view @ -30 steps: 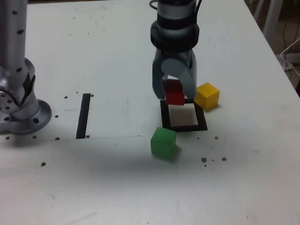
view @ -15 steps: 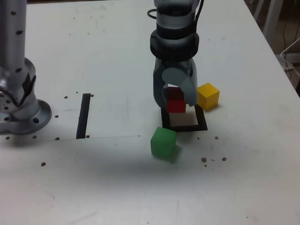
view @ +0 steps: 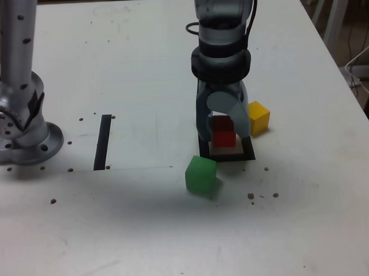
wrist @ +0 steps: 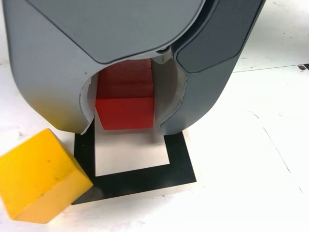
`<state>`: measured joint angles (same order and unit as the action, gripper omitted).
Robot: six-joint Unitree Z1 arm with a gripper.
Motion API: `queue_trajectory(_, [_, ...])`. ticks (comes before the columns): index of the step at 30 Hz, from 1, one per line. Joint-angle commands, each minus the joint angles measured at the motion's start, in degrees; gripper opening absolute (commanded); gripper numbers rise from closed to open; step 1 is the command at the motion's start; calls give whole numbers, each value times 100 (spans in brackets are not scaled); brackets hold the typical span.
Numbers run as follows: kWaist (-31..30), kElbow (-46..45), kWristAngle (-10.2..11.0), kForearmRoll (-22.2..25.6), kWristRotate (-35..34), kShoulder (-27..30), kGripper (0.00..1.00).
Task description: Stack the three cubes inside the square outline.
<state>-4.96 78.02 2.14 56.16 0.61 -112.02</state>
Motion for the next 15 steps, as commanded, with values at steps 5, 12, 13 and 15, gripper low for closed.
queue_trajectory(5, [-5, -76, -3, -79, -60, -100, 30])
queue_trajectory(12, [-5, -105, 14, -152, -69, -134, 30])
queue_trajectory(13, [-5, -105, 17, -162, -69, -138, 30])
queue_trajectory(15, [-5, -101, 27, -181, -68, -142, 31])
